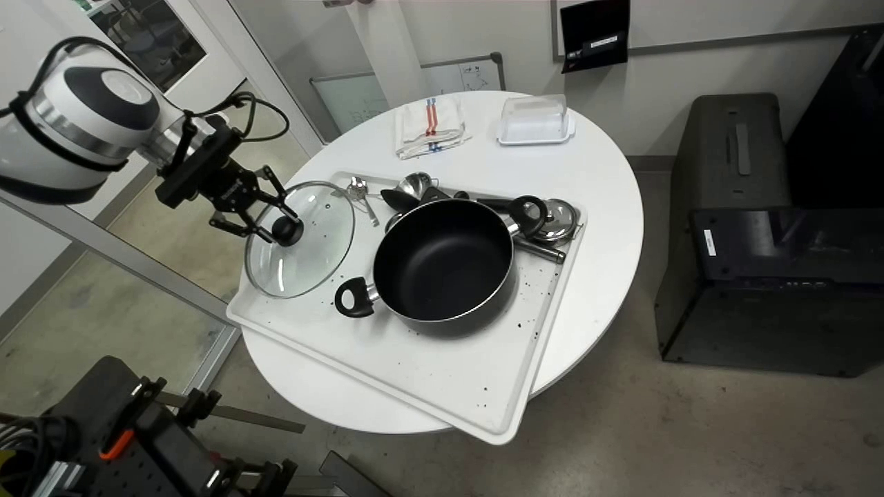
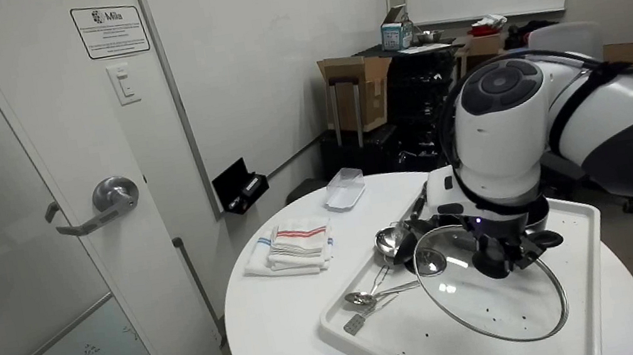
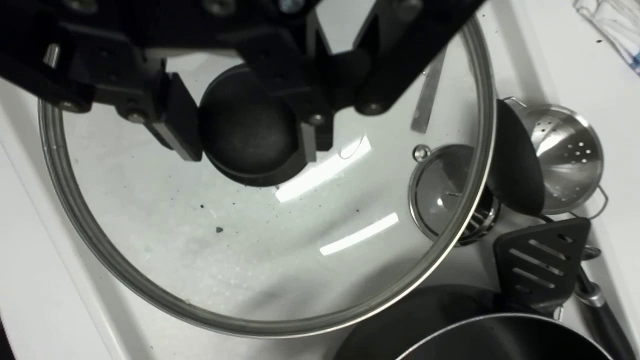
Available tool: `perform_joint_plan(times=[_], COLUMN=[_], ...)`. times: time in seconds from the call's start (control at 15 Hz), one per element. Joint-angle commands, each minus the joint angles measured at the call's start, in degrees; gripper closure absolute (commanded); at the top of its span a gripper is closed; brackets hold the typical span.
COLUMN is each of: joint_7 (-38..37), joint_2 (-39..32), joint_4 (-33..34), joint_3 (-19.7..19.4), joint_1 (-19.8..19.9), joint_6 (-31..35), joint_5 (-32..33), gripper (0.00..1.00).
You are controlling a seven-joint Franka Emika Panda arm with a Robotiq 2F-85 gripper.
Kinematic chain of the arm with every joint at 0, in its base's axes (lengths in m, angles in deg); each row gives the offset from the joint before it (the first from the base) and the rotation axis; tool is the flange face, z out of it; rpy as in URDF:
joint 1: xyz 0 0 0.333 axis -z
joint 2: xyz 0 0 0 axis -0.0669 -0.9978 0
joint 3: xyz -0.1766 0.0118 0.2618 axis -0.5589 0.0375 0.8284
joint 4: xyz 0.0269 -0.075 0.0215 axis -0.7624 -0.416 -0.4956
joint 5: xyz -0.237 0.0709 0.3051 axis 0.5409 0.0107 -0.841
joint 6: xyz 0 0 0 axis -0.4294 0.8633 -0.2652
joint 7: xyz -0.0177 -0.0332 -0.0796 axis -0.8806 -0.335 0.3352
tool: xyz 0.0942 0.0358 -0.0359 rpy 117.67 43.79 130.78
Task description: Put the lid on the black pot
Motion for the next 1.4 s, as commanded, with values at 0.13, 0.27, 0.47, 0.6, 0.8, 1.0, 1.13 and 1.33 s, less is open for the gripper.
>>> perform_joint_plan(times=[0.13, 0.27, 0.47, 0.6, 0.8, 1.0, 1.13, 1.33], joint_7=[-3.4, -4.4, -4.4, -4.0, -3.2, -2.4, -2.4, -2.0], joint_2=[6.3, 6.8, 7.0, 6.9, 6.6, 6.3, 5.7, 4.5], joint_4=[-1.7, -0.7, 1.4, 3.0, 5.9, 9.5, 12.3, 16.3], joint_3=[0.3, 0.1, -0.3, -0.8, -2.1, -3.4, -4.6, -6.0], joint_1=[0.5, 1.3, 3.2, 4.9, 7.6, 10.7, 12.6, 15.4], joint_6=[-3.3, -4.7, -7.5, -9.1, -11.7, -15.1, -17.3, -20.9], joint_5=[-2.0, -3.8, -9.2, -13.7, -19.3, -23.8, -26.0, -28.8], gripper=[0.75, 0.75, 0.75, 0.75, 0.75, 0.75, 0.75, 0.75])
